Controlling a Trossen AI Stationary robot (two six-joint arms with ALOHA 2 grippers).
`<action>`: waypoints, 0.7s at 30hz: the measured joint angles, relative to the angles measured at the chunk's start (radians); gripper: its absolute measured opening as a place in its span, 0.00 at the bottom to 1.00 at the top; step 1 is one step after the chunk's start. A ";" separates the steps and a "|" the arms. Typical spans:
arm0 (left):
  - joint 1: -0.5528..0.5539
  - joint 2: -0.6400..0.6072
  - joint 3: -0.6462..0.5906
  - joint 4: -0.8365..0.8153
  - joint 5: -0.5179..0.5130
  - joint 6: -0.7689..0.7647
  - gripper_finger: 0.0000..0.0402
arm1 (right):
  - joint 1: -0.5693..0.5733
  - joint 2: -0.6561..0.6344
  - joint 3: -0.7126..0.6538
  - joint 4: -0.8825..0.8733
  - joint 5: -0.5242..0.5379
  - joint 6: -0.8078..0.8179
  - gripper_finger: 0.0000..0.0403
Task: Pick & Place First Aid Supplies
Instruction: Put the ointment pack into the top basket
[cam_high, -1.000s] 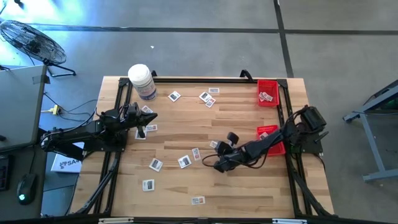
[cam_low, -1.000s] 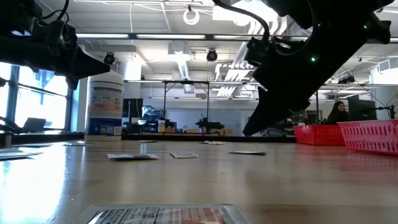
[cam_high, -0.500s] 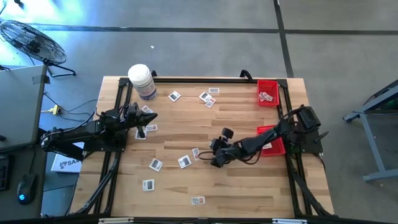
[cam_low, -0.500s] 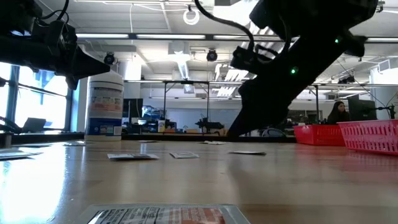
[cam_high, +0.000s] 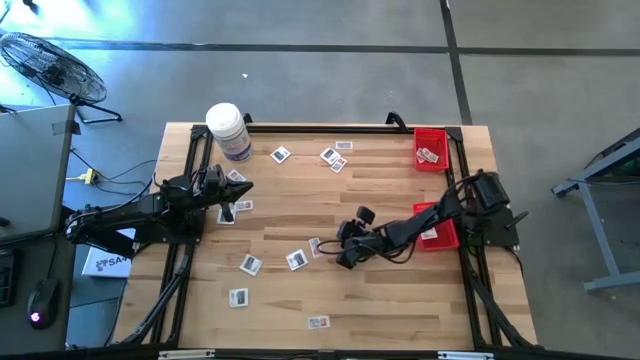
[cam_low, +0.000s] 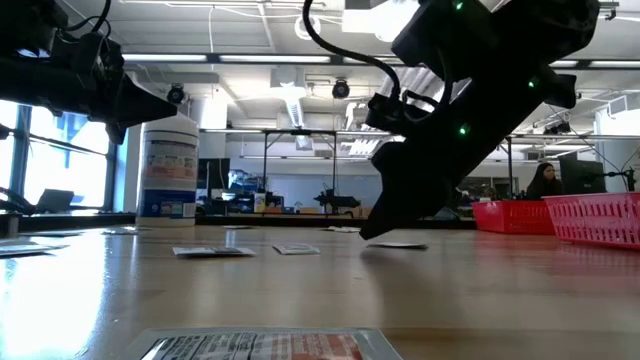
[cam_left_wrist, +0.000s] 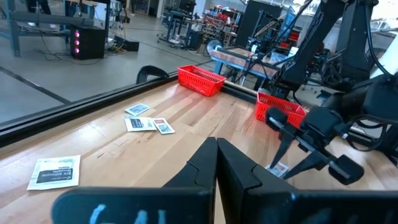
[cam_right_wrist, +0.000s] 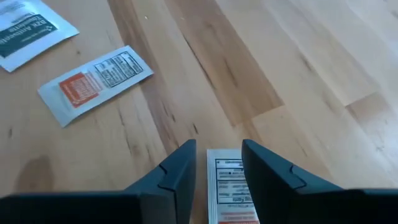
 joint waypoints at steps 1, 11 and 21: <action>0.000 0.000 0.000 0.000 0.000 0.000 0.00 | 0.000 0.008 0.000 -0.002 -0.001 0.000 0.31; 0.000 0.000 0.000 0.000 0.000 0.000 0.00 | -0.031 0.067 0.005 -0.002 -0.041 0.037 0.29; 0.000 0.000 0.000 0.000 0.000 0.000 0.00 | -0.039 0.068 0.006 -0.024 -0.066 0.065 0.09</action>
